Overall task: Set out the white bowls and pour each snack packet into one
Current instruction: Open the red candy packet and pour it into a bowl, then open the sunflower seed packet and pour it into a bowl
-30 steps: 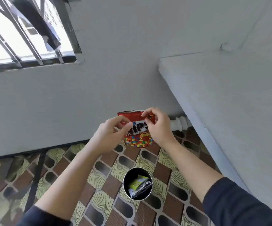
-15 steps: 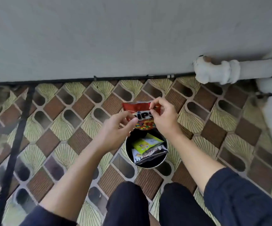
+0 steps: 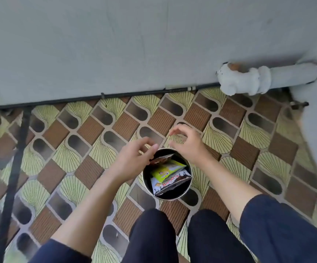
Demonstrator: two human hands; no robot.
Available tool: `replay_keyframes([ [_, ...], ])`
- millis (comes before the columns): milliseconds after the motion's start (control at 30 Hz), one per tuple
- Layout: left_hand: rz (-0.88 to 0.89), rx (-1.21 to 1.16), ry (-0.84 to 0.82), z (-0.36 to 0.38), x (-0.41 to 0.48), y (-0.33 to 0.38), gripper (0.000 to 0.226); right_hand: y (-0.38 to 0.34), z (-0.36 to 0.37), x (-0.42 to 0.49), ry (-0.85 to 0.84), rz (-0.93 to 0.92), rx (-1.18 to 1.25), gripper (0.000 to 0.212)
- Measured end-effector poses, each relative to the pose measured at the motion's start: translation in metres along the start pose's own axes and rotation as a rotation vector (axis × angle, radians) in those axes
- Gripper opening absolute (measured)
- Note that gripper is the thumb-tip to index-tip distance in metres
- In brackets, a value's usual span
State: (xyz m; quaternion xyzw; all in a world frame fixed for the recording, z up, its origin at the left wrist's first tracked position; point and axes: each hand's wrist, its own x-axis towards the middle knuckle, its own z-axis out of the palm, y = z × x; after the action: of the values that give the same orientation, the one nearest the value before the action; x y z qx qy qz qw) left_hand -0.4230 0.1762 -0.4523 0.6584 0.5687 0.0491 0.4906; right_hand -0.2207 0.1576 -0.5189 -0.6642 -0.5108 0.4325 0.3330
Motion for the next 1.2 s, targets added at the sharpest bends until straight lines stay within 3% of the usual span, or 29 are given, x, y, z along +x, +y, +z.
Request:
replay_keyframes([
  [167, 0.15, 0.067, 0.032, -0.082, -0.044, 0.117, 0.014, -0.142, -0.073, -0.011, 0.052, -0.064, -0.012, 0.019],
  [367, 0.334, 0.126, 0.084, -0.173, -0.102, 0.269, 0.011, -0.314, -0.174, -0.057, 0.246, -0.113, 0.004, 0.018],
  [567, 0.595, 0.198, 0.065, -0.191, -0.147, 0.402, 0.01, -0.396, -0.264, -0.146, 0.51, -0.162, -0.015, 0.015],
  [733, 0.836, 0.191, -0.068, -0.133, -0.195, 0.489, 0.011, -0.406, -0.34, -0.258, 0.797, -0.158, -0.063, 0.006],
  [900, 1.049, 0.171, -0.272, -0.03, -0.258, 0.554, 0.011, -0.384, -0.398, -0.391, 1.091, -0.067, -0.051, 0.005],
  [1200, 1.227, 0.165, -0.627, 0.175, -0.372, 0.634, 0.012, -0.31, -0.471, -0.608, 1.513, 0.099, -0.137, 0.006],
])
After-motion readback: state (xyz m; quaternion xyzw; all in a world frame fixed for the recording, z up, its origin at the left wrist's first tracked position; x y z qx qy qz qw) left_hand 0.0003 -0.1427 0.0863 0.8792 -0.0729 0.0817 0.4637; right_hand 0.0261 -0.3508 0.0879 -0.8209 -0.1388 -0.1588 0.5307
